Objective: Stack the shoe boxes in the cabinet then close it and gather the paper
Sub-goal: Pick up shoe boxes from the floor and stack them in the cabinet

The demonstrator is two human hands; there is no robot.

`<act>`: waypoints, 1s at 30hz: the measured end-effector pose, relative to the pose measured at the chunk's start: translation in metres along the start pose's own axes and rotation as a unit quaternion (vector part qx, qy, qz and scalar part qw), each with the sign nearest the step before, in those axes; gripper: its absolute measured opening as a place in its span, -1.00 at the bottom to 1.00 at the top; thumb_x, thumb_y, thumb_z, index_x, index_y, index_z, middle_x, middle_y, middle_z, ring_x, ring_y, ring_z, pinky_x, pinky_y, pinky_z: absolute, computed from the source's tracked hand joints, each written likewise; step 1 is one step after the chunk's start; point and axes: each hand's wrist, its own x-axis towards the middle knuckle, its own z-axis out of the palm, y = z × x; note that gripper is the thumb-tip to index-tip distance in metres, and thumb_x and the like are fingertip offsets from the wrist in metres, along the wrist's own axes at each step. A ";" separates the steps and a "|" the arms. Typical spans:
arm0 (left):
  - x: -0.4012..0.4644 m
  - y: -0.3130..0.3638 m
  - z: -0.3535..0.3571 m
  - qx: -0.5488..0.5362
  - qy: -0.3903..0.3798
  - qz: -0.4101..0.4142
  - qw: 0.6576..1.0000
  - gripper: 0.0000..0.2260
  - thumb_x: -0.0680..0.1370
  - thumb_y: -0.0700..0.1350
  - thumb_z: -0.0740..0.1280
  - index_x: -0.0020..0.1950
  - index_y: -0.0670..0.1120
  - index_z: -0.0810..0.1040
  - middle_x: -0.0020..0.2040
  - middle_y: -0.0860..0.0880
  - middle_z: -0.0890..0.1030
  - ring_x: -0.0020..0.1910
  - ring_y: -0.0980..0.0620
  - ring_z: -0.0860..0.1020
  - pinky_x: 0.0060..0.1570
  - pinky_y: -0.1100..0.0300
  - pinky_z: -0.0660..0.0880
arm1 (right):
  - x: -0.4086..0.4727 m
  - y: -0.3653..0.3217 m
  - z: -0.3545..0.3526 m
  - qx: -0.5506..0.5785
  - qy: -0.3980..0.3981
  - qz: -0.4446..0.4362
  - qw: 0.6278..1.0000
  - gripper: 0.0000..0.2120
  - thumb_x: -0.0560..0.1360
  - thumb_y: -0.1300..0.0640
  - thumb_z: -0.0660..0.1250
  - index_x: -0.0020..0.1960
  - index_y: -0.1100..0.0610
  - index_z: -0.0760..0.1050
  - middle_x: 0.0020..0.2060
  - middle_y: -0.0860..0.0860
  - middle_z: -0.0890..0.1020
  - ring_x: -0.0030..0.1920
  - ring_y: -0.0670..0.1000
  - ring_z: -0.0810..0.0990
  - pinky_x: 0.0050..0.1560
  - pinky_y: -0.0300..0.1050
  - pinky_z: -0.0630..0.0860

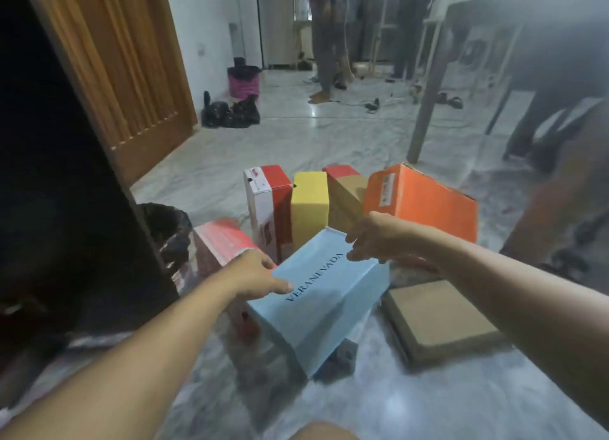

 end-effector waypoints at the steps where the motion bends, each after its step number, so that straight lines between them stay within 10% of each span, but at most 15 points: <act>1: 0.004 0.008 0.012 0.002 0.005 -0.005 1.000 -0.37 0.36 0.04 0.55 0.34 -0.15 0.46 0.26 -0.08 0.53 0.17 -0.07 0.55 0.18 0.12 0.48 | -0.001 0.020 0.000 -0.018 0.016 0.011 1.000 -0.62 0.43 0.04 0.46 0.21 0.12 0.58 0.01 0.11 0.70 -0.09 0.08 0.64 -0.09 -0.06 0.62; 10: 0.033 -0.016 0.093 -0.181 0.014 -0.165 0.969 0.29 0.10 0.10 0.66 0.53 -0.22 -0.13 0.49 -0.15 0.25 0.43 -0.11 0.30 0.36 0.08 0.32 | 0.027 0.095 0.027 0.052 0.027 0.057 0.997 -0.17 0.38 -0.11 0.51 0.52 0.10 0.24 0.47 0.07 0.36 0.40 0.11 0.41 0.39 -0.01 0.35; 12: 0.035 -0.025 0.105 -0.251 -0.007 -0.166 0.954 0.34 -0.06 0.07 0.69 0.53 -0.21 0.01 0.41 -0.08 0.39 0.37 -0.06 0.38 0.32 0.08 0.37 | 0.036 0.099 0.037 0.086 0.015 0.056 0.995 -0.11 0.33 -0.12 0.55 0.53 0.08 0.23 0.47 0.06 0.36 0.38 0.11 0.42 0.39 0.01 0.35; 16: 0.031 -0.032 0.119 -0.321 -0.001 -0.146 0.936 -0.11 0.02 -0.10 0.69 0.25 -0.16 0.34 0.15 0.01 0.58 0.05 0.07 0.55 -0.09 0.26 0.46 | 0.041 0.099 0.050 0.096 0.031 0.057 0.993 -0.20 0.30 -0.03 0.59 0.46 0.09 0.36 0.36 0.08 0.47 0.19 0.06 0.49 0.15 -0.13 0.42; 20: 0.018 -0.033 0.121 -0.338 0.019 -0.115 0.934 -0.11 -0.07 -0.03 0.64 0.21 -0.09 0.43 0.13 -0.02 0.63 0.04 0.00 0.61 0.03 0.07 0.60 | 0.028 0.090 0.044 0.073 0.071 0.036 0.994 -0.32 0.24 -0.12 0.60 0.30 0.05 0.53 0.28 0.07 0.52 0.15 0.07 0.49 0.10 -0.09 0.44; 24: -0.013 -0.032 0.093 -0.311 0.006 -0.127 0.942 -0.55 0.27 -0.17 0.61 0.09 -0.08 0.54 -0.11 0.00 0.65 -0.25 0.06 0.60 -0.52 0.36 0.44 | -0.005 0.064 0.022 0.021 0.095 0.002 0.995 -0.41 0.25 -0.09 0.60 0.24 0.02 0.58 0.20 0.08 0.56 0.09 0.06 0.50 -0.01 -0.16 0.40; 30: -0.073 -0.042 0.022 -0.269 0.010 -0.122 0.955 -0.66 0.26 0.07 0.61 -0.09 -0.05 0.65 -0.33 0.05 0.65 -0.40 0.07 0.57 -0.40 0.30 0.43 | -0.052 0.007 -0.001 -0.025 0.125 -0.038 0.991 -0.46 0.24 -0.12 0.60 0.18 -0.03 0.62 0.03 0.01 0.62 -0.01 0.03 0.55 -0.03 -0.17 0.44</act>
